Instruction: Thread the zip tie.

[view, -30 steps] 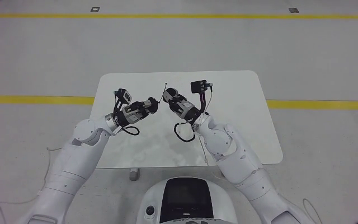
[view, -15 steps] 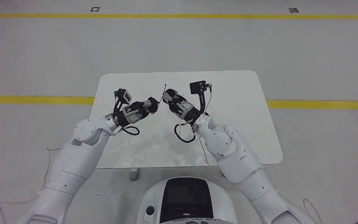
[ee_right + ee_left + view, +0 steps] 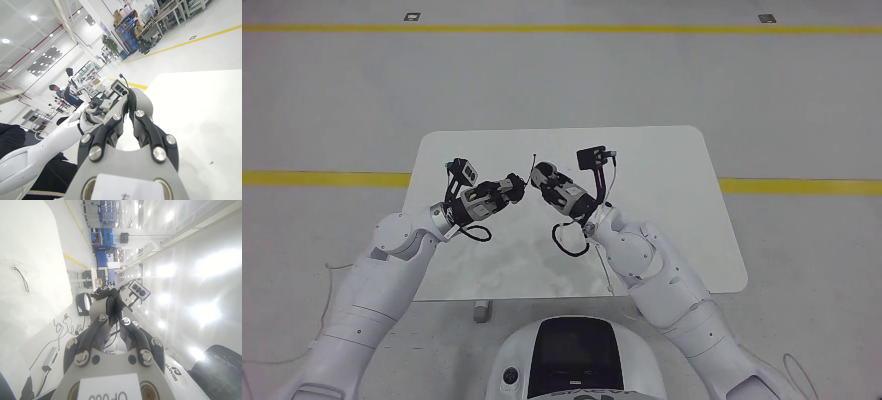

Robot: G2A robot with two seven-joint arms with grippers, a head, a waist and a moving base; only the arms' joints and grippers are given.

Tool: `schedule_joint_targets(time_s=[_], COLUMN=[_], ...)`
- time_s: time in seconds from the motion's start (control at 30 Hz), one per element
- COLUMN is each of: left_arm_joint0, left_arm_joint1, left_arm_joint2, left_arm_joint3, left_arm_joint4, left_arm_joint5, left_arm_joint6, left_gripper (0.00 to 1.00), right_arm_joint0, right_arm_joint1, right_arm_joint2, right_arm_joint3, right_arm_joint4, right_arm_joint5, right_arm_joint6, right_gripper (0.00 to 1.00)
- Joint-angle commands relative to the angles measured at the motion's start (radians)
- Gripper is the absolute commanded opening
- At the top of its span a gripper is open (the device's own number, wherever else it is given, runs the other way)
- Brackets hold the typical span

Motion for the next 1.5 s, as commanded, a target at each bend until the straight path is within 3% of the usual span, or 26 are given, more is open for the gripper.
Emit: schedule_joint_targets(time_s=[0.0, 0.73, 1.23, 1.47], left_arm_joint0=[0.0, 0.0, 0.0, 0.0], left_arm_joint1=[0.0, 0.0, 0.0, 0.0], left_arm_joint2=[0.0, 0.0, 0.0, 0.0], left_arm_joint3=[0.0, 0.0, 0.0, 0.0], left_arm_joint4=[0.0, 0.0, 0.0, 0.0], left_arm_joint5=[0.0, 0.0, 0.0, 0.0], left_arm_joint6=[0.0, 0.0, 0.0, 0.0], left_gripper=[0.0, 0.0, 0.0, 0.0], right_arm_joint0=[-0.001, -0.002, 0.001, 0.005], right_arm_joint1=[0.0, 0.005, 0.004, 0.007], right_arm_joint2=[0.0, 0.002, 0.005, 0.001], right_arm_joint3=[-0.001, 0.004, 0.011, 0.022], right_arm_joint4=[0.003, -0.022, 0.044, 0.007], right_arm_joint5=[-0.001, -0.005, -0.03, -0.021], right_arm_joint6=[0.001, 0.009, 0.023, 0.029], right_gripper=[0.0, 0.0, 0.0, 0.0])
